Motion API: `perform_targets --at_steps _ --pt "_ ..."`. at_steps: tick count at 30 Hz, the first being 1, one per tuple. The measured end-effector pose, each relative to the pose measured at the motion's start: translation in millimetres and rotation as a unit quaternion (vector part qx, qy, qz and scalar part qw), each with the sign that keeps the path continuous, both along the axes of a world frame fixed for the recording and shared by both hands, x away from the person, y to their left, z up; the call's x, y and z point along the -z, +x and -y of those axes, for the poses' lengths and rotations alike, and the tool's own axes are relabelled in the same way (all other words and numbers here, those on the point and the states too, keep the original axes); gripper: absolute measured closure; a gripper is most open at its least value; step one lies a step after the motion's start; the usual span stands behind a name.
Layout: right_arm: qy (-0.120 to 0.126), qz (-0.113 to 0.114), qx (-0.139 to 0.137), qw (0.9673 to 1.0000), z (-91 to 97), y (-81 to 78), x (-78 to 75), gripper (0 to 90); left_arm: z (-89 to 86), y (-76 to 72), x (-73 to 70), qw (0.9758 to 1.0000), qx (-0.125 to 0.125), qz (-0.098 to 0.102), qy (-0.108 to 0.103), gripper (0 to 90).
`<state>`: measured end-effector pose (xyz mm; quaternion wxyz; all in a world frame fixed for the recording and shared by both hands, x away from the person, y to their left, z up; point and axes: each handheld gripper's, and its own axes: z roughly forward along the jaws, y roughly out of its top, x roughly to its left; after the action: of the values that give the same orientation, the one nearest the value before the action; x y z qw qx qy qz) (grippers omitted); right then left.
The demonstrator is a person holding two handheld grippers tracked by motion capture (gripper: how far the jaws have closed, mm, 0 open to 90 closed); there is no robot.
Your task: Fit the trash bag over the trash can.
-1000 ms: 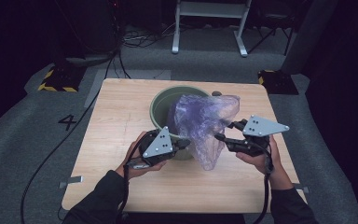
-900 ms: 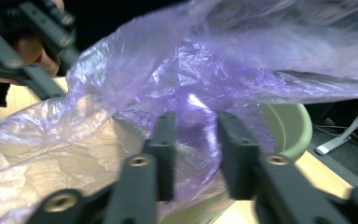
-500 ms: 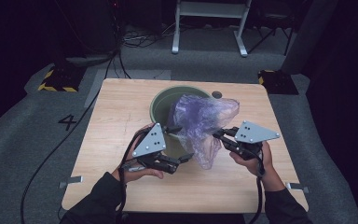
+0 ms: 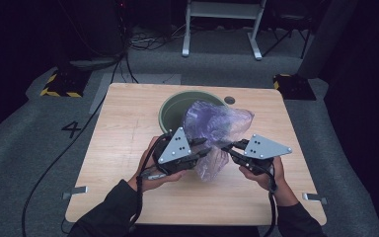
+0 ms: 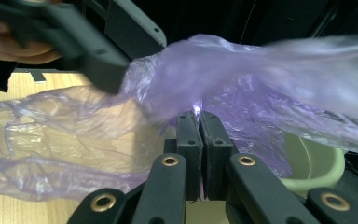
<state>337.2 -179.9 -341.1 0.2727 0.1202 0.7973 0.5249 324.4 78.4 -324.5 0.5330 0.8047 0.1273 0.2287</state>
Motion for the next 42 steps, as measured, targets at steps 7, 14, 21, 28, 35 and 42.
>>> perform_targets --at_steps 7,14,21,28,35,42 --pt "0.017 -0.006 0.003 0.9998 8.7 -2.4 3.8 88.4 -11.5 3.4 3.6 1.0 -0.003 0.003 0.009 89.9" --pt "0.029 -0.01 0.008 0.9995 17.0 -3.8 6.0 88.4 -25.9 5.0 7.6 0.9997 -0.021 0.008 0.006 89.9" --pt "0.056 -0.025 0.032 0.9976 35.7 -1.0 10.6 88.5 -53.3 8.7 19.1 0.9988 -0.047 -0.008 -0.012 90.0" --pt "0.072 -0.029 0.067 0.9947 44.3 5.4 14.1 88.5 -75.3 7.4 31.7 0.9976 -0.061 -0.017 -0.029 90.0" --pt "0.085 -0.043 0.103 0.99 51.1 13.5 19.9 88.3 -86.9 13.1 46.0 0.9965 -0.074 -0.03 -0.025 90.0" --pt "0.087 -0.056 0.118 0.9876 56.9 21.3 24.9 86.7 -95.8 24.5 58.5 0.9947 -0.088 -0.046 -0.026 90.0"
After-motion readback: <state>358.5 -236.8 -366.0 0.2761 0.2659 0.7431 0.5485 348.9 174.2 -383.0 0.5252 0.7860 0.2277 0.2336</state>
